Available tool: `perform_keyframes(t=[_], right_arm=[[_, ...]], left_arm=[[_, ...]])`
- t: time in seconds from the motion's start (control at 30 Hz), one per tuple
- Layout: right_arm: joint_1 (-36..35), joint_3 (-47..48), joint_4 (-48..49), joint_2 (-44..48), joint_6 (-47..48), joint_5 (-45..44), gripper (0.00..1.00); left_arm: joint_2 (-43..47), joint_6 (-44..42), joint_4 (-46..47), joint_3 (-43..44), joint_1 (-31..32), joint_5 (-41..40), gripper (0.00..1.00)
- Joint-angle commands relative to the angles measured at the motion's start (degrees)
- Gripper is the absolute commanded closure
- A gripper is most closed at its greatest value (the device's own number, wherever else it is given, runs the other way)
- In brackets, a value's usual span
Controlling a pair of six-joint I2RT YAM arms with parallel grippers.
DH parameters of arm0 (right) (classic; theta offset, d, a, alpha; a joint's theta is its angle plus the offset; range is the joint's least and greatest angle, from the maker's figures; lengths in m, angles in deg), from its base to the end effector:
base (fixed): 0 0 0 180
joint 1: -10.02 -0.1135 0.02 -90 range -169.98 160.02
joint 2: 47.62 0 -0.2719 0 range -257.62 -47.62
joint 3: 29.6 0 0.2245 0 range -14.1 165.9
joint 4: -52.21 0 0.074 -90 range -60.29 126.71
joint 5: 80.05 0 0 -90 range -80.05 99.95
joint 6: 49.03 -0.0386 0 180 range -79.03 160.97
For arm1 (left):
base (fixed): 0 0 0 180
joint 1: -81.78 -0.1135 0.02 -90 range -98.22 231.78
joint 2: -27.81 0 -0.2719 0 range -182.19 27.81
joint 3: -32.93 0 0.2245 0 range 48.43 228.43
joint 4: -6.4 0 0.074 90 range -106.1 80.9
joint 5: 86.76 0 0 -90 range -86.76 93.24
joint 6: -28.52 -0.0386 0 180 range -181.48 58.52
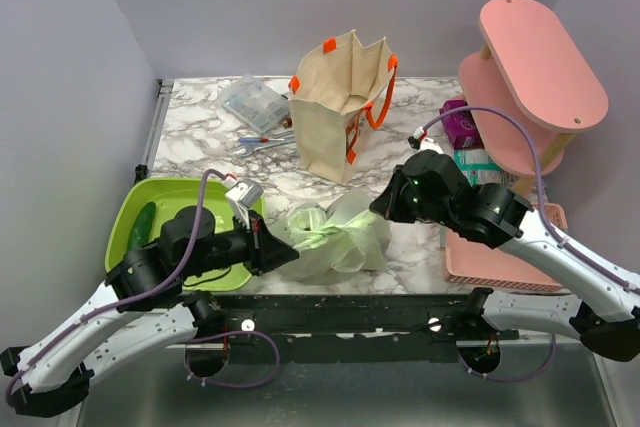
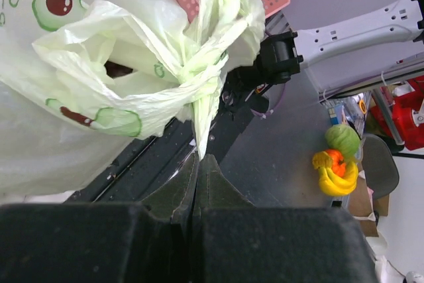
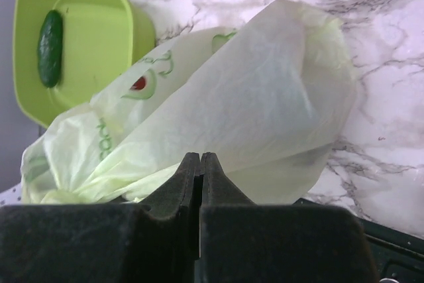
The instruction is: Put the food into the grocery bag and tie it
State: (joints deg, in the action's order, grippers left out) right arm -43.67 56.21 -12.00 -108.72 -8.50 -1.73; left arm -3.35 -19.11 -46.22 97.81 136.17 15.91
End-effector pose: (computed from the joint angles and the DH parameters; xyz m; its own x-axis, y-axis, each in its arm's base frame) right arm 0.1122 0.1395 0.3743 -0.7743 0.2033 -0.5993 -0.1664 0.8482 0.5028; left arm 0.0395 -0.0697 0.3426 -0.7553 -0.0746 -0.6511 0.5482 0.4725 -0.6901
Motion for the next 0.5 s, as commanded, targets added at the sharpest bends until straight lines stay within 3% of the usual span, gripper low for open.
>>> perform_keyframes(t=[0.0, 0.27, 0.43, 0.47], right_arm=[[0.0, 0.7, 0.4, -2.0, 1.6, -14.3, 0.99], [5.5, -2.2, 1.7, -3.4, 3.5, -15.8, 0.99], [7.4, -3.9, 5.4, -2.1, 6.7, -8.6, 0.99], [7.5, -4.3, 6.7, -1.8, 7.8, -5.9, 0.99]], left_arm=[[5.7, 2.8, -7.3, -2.5, 0.2, -1.3, 1.0], [15.3, 8.6, -15.3, -6.7, 0.2, -12.0, 1.0], [17.4, 8.6, -12.2, -7.9, 0.2, -9.9, 1.0], [16.5, 7.5, -10.2, -7.6, 0.2, -8.7, 0.95]])
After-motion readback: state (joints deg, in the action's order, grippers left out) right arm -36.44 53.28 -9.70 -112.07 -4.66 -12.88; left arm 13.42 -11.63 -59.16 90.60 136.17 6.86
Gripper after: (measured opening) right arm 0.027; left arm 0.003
